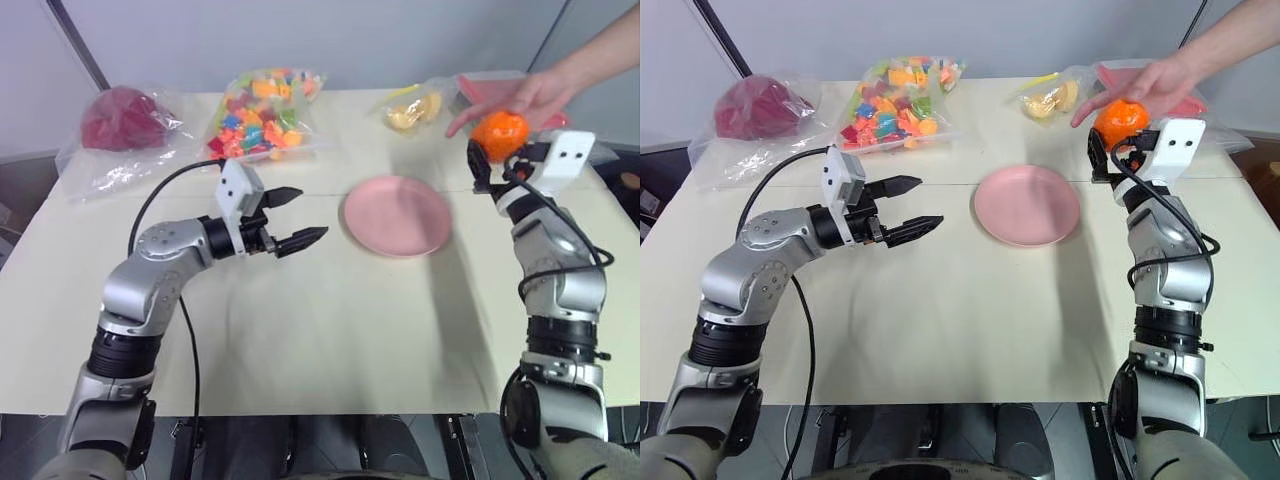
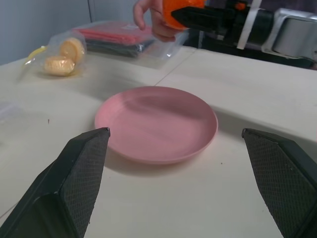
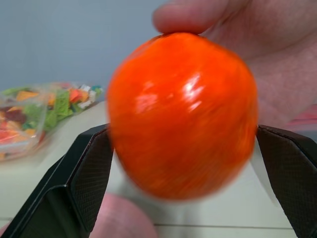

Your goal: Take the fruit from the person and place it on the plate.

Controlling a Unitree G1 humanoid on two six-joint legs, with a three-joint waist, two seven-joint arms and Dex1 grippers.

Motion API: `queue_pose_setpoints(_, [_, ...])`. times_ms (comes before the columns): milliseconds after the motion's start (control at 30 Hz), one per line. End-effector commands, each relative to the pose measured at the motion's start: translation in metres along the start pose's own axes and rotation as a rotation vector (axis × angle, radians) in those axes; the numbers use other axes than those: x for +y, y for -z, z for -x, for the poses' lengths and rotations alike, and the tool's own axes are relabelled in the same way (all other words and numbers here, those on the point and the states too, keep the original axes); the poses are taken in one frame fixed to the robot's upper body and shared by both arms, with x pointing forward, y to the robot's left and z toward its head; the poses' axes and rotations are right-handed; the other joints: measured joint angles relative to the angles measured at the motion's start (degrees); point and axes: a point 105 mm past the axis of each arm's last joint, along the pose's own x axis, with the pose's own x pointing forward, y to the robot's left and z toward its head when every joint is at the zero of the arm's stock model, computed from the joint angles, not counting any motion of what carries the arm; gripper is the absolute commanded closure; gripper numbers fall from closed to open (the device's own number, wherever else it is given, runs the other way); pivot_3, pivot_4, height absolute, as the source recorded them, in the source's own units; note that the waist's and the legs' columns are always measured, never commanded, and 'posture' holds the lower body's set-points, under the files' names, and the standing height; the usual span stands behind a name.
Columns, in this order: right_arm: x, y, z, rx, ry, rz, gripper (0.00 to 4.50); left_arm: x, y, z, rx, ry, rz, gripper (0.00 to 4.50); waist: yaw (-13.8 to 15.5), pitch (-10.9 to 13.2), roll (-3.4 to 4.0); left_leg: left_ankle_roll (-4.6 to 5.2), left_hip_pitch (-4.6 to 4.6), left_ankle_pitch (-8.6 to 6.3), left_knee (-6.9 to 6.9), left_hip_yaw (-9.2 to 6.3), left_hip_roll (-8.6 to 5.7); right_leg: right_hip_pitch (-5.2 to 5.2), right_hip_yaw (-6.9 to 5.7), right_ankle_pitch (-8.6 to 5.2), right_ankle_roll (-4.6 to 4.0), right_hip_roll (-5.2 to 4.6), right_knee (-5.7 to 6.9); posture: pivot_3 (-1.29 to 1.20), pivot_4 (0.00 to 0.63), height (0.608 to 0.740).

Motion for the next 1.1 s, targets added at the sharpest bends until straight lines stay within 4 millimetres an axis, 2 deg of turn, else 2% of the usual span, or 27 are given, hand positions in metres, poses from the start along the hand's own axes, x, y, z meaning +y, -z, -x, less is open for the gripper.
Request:
queue_pose_setpoints(33, [0.001,-0.022,-0.006,-0.082,-0.008,0.021,0.25,-0.004,-0.007,0.001,-0.017,-0.006,-0.048,0.01,0.0,0.0,0.0,0.0,0.0,0.0,0.0,0.0,0.0,0.0,0.0,0.0,0.0,0.0,0.0,0.0,0.15,0.74])
queue_pose_setpoints(167, [0.002,-0.026,-0.005,-0.096,-0.005,0.025,1.52,-0.003,-0.005,0.002,-0.014,-0.018,-0.048,0.0,0.04,0.0,0.0,0.0,-0.01,0.0,0.0,0.0,0.0,0.0,0.0,0.0,0.0,-0.01,-0.01,0.0,0.15,0.74])
queue_pose_setpoints(200, [0.002,-0.026,-0.005,-0.097,-0.006,0.025,1.6,-0.003,-0.005,0.002,-0.013,-0.019,-0.048,0.0,0.04,0.0,0.0,0.0,-0.01,0.0,0.0,0.0,0.0,0.0,0.0,0.0,0.0,-0.01,-0.01,0.0,0.15,0.74])
queue_pose_setpoints(400, [0.014,-0.027,-0.004,-0.075,-0.043,0.041,1.6,-0.001,-0.003,0.003,-0.007,-0.028,-0.045,0.0,0.03,0.0,0.0,0.0,-0.01,0.0,0.0,0.0,0.0,0.0,0.0,0.0,0.0,-0.01,-0.01,0.0,0.15,0.74])
queue_pose_setpoints(467, [0.03,-0.017,-0.002,-0.018,-0.114,0.037,1.6,0.001,0.002,0.006,0.012,-0.038,-0.042,0.0,-0.06,0.0,0.0,0.0,-0.01,0.0,-0.01,0.0,0.0,-0.01,0.0,0.0,0.0,-0.01,-0.01,0.0,0.15,0.74])
queue_pose_setpoints(567, [0.055,0.011,0.004,0.128,-0.231,0.056,1.6,0.002,0.012,0.01,0.061,-0.043,-0.048,0.0,-0.22,0.0,0.0,0.0,-0.01,0.0,-0.04,0.0,0.02,-0.03,0.0,0.0,0.0,0.01,0.0,0.0,0.15,0.74])
queue_pose_setpoints(667, [0.065,0.036,0.011,0.26,-0.27,0.027,1.6,0.0,0.021,0.013,0.101,-0.043,-0.062,0.0,-0.03,0.0,0.0,0.0,-0.01,0.0,-0.03,0.0,0.02,-0.02,0.0,0.0,-0.01,0.01,-0.01,0.0,0.15,0.74])
queue_pose_setpoints(833, [0.082,0.056,0.018,0.373,-0.337,-0.013,1.6,-0.003,0.027,0.013,0.115,-0.047,-0.07,0.0,0.32,0.0,0.0,0.01,-0.04,0.0,0.01,-0.01,-0.01,-0.01,0.0,0.0,-0.01,-0.03,-0.02,0.0,0.15,0.74])
queue_pose_setpoints(967, [0.085,0.059,0.017,0.382,-0.354,-0.029,1.6,-0.007,0.03,0.012,0.117,-0.049,-0.073,0.0,0.2,0.0,0.0,0.01,-0.04,-0.01,-0.02,-0.01,-0.01,-0.04,0.0,0.0,-0.01,-0.02,-0.02,0.0,0.15,0.74])
queue_pose_setpoints(1033, [0.084,0.058,0.015,0.38,-0.353,-0.034,0.58,-0.009,0.03,0.012,0.111,-0.05,-0.068,0.0,0.17,0.0,0.0,0.01,-0.04,-0.01,-0.02,-0.01,-0.01,-0.04,0.0,0.0,-0.01,-0.02,-0.01,0.0,0.15,0.74])
queue_pose_setpoints(1100, [0.083,0.057,0.013,0.374,-0.357,-0.032,0.01,-0.009,0.03,0.011,0.109,-0.051,-0.068,0.0,0.15,0.0,0.0,0.01,-0.04,-0.01,-0.02,-0.01,-0.01,-0.04,0.0,0.0,-0.01,-0.02,-0.01,0.0,0.15,0.74])
